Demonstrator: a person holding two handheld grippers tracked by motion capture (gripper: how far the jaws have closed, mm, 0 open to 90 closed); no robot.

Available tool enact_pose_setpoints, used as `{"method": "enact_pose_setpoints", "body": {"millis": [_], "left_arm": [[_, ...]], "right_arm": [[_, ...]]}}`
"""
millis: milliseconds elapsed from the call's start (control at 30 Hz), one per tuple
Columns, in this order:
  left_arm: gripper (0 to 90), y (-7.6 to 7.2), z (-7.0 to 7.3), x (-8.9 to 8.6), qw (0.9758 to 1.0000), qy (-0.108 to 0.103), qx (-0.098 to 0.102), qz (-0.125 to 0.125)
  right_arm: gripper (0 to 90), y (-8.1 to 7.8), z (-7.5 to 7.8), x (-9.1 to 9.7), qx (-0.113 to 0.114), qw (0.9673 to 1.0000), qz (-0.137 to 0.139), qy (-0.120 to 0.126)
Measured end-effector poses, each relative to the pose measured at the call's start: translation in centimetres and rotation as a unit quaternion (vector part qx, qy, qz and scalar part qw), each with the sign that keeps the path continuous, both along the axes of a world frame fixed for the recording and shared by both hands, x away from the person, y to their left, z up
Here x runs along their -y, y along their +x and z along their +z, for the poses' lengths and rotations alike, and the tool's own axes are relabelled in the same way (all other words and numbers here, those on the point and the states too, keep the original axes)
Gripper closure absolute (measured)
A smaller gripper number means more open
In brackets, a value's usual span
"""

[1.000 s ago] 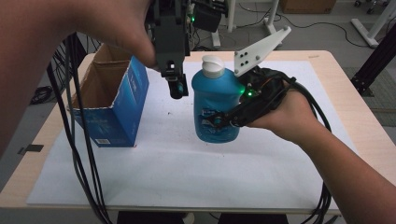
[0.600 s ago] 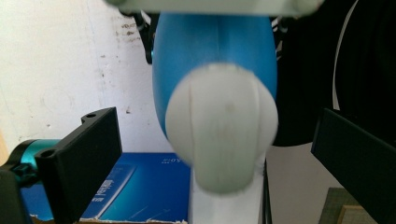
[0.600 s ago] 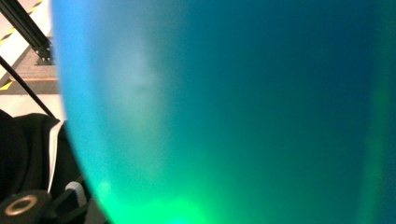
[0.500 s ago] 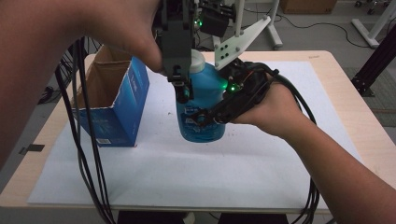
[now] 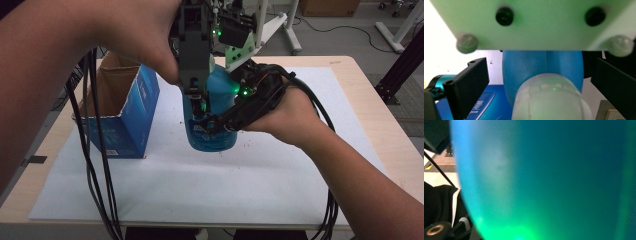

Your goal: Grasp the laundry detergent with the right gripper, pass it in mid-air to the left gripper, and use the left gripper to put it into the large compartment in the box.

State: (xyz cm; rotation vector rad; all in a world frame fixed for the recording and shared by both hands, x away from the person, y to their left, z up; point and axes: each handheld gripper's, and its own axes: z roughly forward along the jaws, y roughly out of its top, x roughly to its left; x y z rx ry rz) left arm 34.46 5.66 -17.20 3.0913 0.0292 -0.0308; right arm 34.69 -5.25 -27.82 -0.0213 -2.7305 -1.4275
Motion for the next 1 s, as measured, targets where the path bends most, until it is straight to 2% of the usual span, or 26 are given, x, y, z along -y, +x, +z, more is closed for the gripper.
{"method": "enact_pose_setpoints", "body": {"millis": [167, 367, 467, 533, 600, 1000], "left_arm": [[1.7, 0.04, -0.06, 0.05, 1.0, 0.0, 0.0, 0.0], [1.9, 0.15, -0.14, -0.14, 0.9999, 0.003, 0.01, -0.002], [7.8, 0.17, -0.08, -0.22, 0.9999, 0.002, 0.012, -0.002], [8.0, 0.17, -0.03, -0.22, 0.9999, -0.003, 0.014, -0.002], [9.3, 0.16, 0.03, -0.21, 0.9998, -0.008, 0.016, -0.002], [15.7, 0.2, -0.05, -0.06, 0.9998, -0.003, 0.014, -0.01]], "right_arm": [[45.9, -0.01, 0.06, -0.03, -0.001, 1.0, -0.002, 0.003], [45.9, 0.08, 0.08, -0.04, -0.001, 1.0, 0.0, 0.006], [46.0, 0.2, 0.09, 0.01, 0.002, 1.0, 0.001, 0.009], [46.0, 0.11, 0.1, -0.05, -0.002, 1.0, -0.007, 0.007], [45.9, 0.16, 0.12, -0.02, 0.0, 1.0, -0.003, 0.008], [45.9, 0.1, 0.2, -0.04, 0.001, 1.0, -0.005, 0.008]]}}
